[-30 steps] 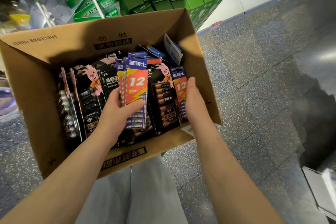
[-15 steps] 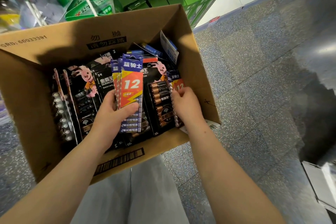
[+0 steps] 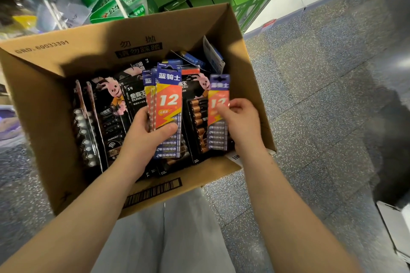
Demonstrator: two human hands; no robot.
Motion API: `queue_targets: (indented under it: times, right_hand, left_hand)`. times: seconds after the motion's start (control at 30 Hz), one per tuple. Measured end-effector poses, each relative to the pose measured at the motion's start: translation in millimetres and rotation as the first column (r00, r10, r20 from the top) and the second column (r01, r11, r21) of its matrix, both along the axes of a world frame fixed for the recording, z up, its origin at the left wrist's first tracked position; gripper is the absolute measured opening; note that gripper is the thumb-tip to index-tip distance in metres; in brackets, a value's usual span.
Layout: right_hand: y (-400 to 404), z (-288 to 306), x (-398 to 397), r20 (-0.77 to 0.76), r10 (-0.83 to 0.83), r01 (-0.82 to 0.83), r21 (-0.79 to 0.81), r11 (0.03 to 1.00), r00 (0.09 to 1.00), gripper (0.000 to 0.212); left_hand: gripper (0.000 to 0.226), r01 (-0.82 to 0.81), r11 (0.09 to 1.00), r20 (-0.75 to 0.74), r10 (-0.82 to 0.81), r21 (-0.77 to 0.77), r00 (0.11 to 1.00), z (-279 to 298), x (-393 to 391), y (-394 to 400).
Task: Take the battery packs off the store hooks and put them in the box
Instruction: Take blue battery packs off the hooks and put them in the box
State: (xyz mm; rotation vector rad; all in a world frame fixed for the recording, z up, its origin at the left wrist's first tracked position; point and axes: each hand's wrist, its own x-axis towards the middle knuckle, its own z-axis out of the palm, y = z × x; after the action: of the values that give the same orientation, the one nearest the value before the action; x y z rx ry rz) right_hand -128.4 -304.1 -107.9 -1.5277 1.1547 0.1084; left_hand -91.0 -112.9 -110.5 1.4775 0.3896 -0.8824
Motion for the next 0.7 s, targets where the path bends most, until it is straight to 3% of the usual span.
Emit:
queue_targets:
  times: [0.13, 0.23, 0.33, 0.47, 0.6, 0.7]
  right_hand:
    - [8, 21, 2, 0.273, -0.144, 0.103, 0.158, 0.982, 0.951, 0.019]
    - [23, 31, 8, 0.361, 0.032, -0.059, 0.065, 0.996, 0.932, 0.029]
    - [39, 32, 16, 0.361, 0.207, -0.239, 0.044, 0.97, 0.909, 0.032]
    - [55, 33, 22, 0.297, 0.262, -0.271, -0.013, 0.963, 0.918, 0.028]
    - [61, 32, 28, 0.229, 0.253, -0.254, -0.025, 0.967, 0.94, 0.029]
    - [64, 37, 31, 0.211, 0.288, -0.304, 0.049, 0.951, 0.934, 0.019]
  left_hand:
    - [0.056, -0.019, 1.0, 0.018, 0.019, 0.003, 1.0, 1, -1, -1]
    - [0.05, -0.021, 1.0, 0.014, 0.021, 0.008, 1.0, 3, 0, -3]
    - [0.063, -0.045, 0.998, 0.0, 0.045, -0.049, 0.999, 5, 1, -4]
    - [0.101, -0.039, 0.991, -0.037, 0.034, -0.13, 0.999, -1, 3, 1]
    - [0.079, -0.028, 0.98, -0.067, 0.015, -0.196, 0.998, -5, 3, 6]
    - [0.078, -0.048, 0.97, -0.087, 0.028, -0.238, 0.996, -4, 6, 12]
